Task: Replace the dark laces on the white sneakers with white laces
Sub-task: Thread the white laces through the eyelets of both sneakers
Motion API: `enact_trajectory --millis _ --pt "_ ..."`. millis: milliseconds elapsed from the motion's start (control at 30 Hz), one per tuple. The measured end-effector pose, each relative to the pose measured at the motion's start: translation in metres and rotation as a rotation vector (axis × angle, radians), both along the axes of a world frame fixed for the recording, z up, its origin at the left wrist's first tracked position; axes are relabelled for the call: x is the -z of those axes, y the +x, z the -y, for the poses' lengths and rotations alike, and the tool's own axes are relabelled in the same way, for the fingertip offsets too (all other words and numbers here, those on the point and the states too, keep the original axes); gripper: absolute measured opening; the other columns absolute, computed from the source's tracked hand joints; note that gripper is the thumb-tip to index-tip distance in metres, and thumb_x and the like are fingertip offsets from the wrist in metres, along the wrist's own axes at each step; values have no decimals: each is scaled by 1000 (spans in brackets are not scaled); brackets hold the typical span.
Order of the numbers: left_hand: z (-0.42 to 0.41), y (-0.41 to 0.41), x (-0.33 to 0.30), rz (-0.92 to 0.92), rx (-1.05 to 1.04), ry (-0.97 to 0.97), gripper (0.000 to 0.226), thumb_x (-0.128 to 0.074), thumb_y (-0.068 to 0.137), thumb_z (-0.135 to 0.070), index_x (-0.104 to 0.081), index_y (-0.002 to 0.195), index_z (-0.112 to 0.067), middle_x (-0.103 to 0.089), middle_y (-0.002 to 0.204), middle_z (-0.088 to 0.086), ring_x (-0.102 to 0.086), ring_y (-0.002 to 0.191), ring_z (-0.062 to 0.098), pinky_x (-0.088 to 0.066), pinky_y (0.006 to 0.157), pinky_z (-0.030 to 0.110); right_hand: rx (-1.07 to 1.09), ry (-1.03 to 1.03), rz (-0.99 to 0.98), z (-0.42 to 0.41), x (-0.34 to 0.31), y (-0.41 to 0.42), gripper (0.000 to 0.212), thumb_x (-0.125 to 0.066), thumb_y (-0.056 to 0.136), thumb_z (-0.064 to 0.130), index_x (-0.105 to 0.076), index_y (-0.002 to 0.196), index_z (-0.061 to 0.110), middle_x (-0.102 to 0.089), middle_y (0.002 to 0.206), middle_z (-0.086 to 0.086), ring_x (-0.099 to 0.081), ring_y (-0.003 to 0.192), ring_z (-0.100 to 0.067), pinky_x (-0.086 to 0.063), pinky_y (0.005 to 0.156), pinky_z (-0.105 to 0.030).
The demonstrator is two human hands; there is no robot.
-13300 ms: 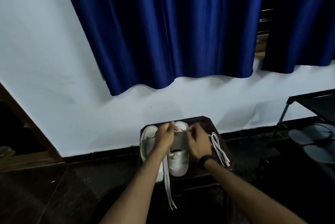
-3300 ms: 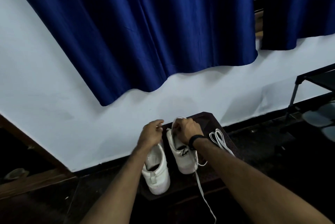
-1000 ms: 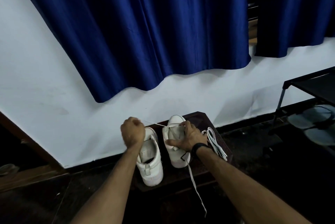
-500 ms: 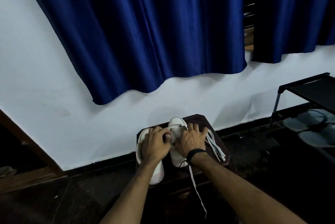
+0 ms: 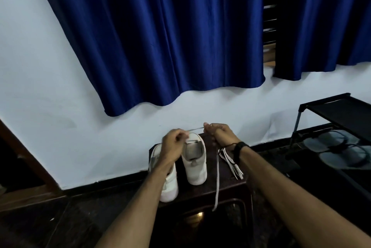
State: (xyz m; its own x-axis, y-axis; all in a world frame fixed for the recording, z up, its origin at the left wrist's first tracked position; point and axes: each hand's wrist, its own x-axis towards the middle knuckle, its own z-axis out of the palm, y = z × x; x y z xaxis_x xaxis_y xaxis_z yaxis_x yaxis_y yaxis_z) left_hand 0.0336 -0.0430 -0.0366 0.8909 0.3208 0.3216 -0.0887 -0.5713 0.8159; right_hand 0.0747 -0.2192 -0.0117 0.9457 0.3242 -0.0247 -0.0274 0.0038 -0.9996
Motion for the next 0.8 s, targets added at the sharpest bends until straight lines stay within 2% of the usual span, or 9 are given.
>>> enact_trajectory --millis 100,167,233,300,367,433,567,700,800 --pt "-34 -9 7 -90 -505 -261 16 -58 89 -15 -74 90 -12 -72 98 10 -65 100 30 -48 82 26 -72 -75 49 22 -6 2 32 -56 97 33 -62 71 14 -36 51 3 -32 41 -7 -27 41 -18" --pt "-39 -22 6 -230 -689 -185 26 -55 88 -20 -72 107 -16 -66 117 11 -56 113 35 -47 93 37 -106 -149 101 26 -3 6 32 -53 99 29 -63 73 13 -41 52 5 -35 41 -4 -30 42 -15" --pt "-30 -22 2 -102 -565 -75 37 -55 88 -13 -63 124 -17 -58 130 8 -51 121 31 -42 101 39 -143 -292 212 20 0 6 32 -52 99 34 -66 72 21 -56 62 2 -47 52 -4 -40 52 -17" --pt "-10 -16 -10 78 -168 -177 34 -56 92 -11 -61 124 -19 -64 121 3 -58 111 19 -45 98 32 -203 -425 312 5 2 5 34 -52 96 42 -67 70 27 -65 74 0 -56 68 -9 -47 70 -26" --pt "14 -12 -24 -27 209 -269 18 -55 97 -21 -66 112 -21 -70 100 -3 -63 94 10 -49 87 22 -233 -497 354 -9 0 0 31 -50 98 34 -67 74 27 -64 76 5 -55 71 -11 -45 69 -17" --pt "22 -9 -28 -179 344 -270 15 -57 98 -26 -70 98 -19 -69 76 -12 -61 72 5 -49 70 20 -212 -520 353 -16 -4 -1 26 -49 98 28 -67 80 22 -61 75 5 -53 70 -12 -42 60 -14" --pt "-12 -9 -10 -184 90 -96 23 -75 80 -34 -67 65 -20 -57 55 -10 -50 58 10 -40 63 27 -222 -472 346 2 -1 4 33 -56 96 37 -64 66 25 -51 59 11 -44 55 -5 -36 56 -19" --pt "-30 -24 -6 -251 -100 -142 18 -78 72 -38 -71 66 -23 -52 48 -10 -48 58 15 -38 62 31 -302 -324 314 18 16 10 32 -47 101 32 -72 88 17 -46 57 8 -37 52 -7 -32 50 -15" --pt "-29 -31 -3 -330 -239 -83 15 -67 82 -20 -70 68 -22 -69 70 -7 -65 83 20 -43 69 25 -303 -351 309 15 27 12 30 -46 102 29 -72 96 16 -52 59 7 -44 56 -9 -37 58 -21"
